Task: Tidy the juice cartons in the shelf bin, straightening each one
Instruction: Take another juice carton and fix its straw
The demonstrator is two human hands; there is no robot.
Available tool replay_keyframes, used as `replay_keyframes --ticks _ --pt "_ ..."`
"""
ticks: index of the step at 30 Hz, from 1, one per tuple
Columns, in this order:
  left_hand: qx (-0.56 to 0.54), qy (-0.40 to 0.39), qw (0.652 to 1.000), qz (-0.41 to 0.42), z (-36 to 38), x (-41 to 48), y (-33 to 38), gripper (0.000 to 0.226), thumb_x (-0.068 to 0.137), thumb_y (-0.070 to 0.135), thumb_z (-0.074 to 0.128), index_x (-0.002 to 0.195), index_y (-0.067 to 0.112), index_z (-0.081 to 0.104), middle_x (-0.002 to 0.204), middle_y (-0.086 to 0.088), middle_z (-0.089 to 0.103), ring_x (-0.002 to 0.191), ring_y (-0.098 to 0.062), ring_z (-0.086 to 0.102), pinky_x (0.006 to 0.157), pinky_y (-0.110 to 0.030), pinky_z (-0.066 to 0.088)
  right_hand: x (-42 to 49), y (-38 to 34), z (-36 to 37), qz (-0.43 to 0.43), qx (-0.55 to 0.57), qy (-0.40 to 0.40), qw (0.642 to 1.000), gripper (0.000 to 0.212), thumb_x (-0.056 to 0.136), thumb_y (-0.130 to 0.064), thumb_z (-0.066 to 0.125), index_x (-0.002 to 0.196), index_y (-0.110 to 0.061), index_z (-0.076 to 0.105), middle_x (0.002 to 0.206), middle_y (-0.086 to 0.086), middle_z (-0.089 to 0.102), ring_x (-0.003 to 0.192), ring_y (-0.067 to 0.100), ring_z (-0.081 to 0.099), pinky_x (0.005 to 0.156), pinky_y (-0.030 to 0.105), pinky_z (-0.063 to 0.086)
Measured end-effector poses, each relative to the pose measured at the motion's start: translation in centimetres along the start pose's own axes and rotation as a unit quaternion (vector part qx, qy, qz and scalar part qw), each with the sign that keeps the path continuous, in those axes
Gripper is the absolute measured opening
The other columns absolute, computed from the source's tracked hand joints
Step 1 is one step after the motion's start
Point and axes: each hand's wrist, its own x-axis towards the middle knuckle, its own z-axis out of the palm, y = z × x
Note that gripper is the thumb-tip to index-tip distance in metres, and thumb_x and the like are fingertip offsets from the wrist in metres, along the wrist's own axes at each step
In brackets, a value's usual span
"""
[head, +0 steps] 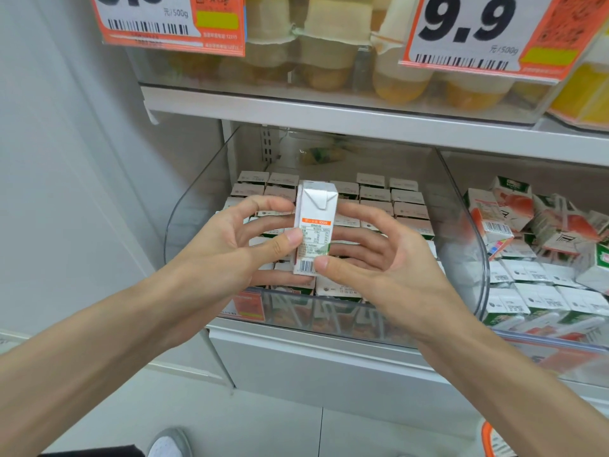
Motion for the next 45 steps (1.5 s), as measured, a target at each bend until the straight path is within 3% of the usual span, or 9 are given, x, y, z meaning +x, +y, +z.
replay_keyframes --ticks 5,9,13,19,23,26,33,38,45 --pt "0.042 -0.022 0.999 0.024 0.1 0.0 -0.1 0.045 0.096 0.017 0.07 0.14 0.025 0.066 0.134 0.006 0.073 0.12 -0.02 0.073 0.094 -0.044 0.064 -0.1 0.0 0.2 -0.001 -0.01 -0.01 1.0 0.052 0.085 -0.007 0.085 0.129 -0.028 0.067 0.117 -0.007 0.079 0.11 0.009 0.075 0.105 0.037 0.056" --pt "0.069 -0.01 0.996 0.053 -0.1 -0.2 -0.1 0.048 0.094 0.0 0.073 0.136 0.024 0.067 0.139 0.008 0.068 0.127 -0.017 0.069 0.096 -0.044 0.063 -0.3 -0.8 0.1 -0.006 0.008 -0.038 0.999 0.033 0.099 -0.019 0.068 0.128 -0.035 0.072 0.124 -0.013 0.076 0.115 0.007 0.072 0.103 0.037 0.055" --pt "0.071 0.018 0.995 0.073 0.0 -0.2 -0.2 0.051 0.09 -0.004 0.076 0.131 0.025 0.067 0.137 0.011 0.068 0.129 -0.017 0.067 0.103 -0.049 0.058 -0.3 -1.2 0.6 0.017 0.066 -0.075 0.995 0.03 0.107 -0.03 0.056 0.132 -0.038 0.071 0.123 -0.007 0.077 0.111 0.018 0.075 0.096 0.042 0.06" --pt "0.073 0.028 0.994 0.072 0.2 -0.2 0.0 0.05 0.088 -0.002 0.079 0.128 0.025 0.067 0.135 0.011 0.069 0.127 -0.015 0.068 0.107 -0.048 0.056 -0.6 -1.2 0.6 -0.013 0.061 -0.097 0.993 0.036 0.097 -0.047 0.063 0.131 -0.039 0.071 0.128 -0.01 0.075 0.119 0.015 0.072 0.103 0.039 0.057" --pt "0.056 -0.011 0.997 0.058 0.5 -0.3 0.2 0.047 0.09 -0.001 0.076 0.128 0.02 0.06 0.133 0.005 0.072 0.117 -0.02 0.074 0.102 -0.044 0.06 -0.6 -0.9 0.5 -0.046 0.035 -0.048 0.997 0.037 0.093 -0.033 0.075 0.13 -0.035 0.07 0.122 -0.012 0.077 0.111 0.008 0.074 0.096 0.035 0.061" --pt "0.069 -0.044 0.995 0.052 0.4 -0.3 0.4 0.04 0.093 0.0 0.072 0.125 0.018 0.055 0.131 0.006 0.074 0.116 -0.02 0.074 0.095 -0.039 0.063 -0.4 -0.6 0.3 -0.049 0.054 -0.023 0.997 0.032 0.095 -0.019 0.074 0.125 -0.019 0.064 0.113 -0.008 0.08 0.101 0.009 0.078 0.087 0.025 0.061" --pt "0.235 -0.009 0.956 0.172 -0.1 0.0 0.1 0.044 0.091 0.004 0.078 0.126 0.028 0.067 0.122 0.02 0.074 0.122 -0.003 0.067 0.101 -0.021 0.055 -0.3 -0.3 -0.2 -0.115 0.009 -0.02 0.993 0.031 0.086 -0.007 0.082 0.113 -0.019 0.072 0.115 -0.011 0.078 0.113 0.006 0.073 0.093 0.019 0.058" --pt "0.252 0.019 0.949 0.191 -0.3 0.1 -0.2 0.034 0.082 0.014 0.081 0.114 0.024 0.073 0.114 0.019 0.075 0.118 -0.003 0.069 0.098 -0.023 0.058 0.0 -0.1 -0.1 -0.154 -0.047 0.002 0.987 0.04 0.08 -0.004 0.088 0.113 -0.024 0.077 0.113 -0.013 0.079 0.115 0.009 0.073 0.101 0.032 0.059" --pt "0.253 0.021 0.953 0.166 -0.4 0.1 -0.3 0.037 0.085 0.004 0.083 0.11 0.028 0.073 0.113 0.019 0.075 0.118 -0.003 0.069 0.087 -0.019 0.06 -0.1 -0.3 -0.2 -0.143 -0.052 0.008 0.988 0.042 0.08 -0.006 0.089 0.115 -0.026 0.078 0.113 -0.014 0.079 0.116 0.009 0.072 0.104 0.036 0.057"
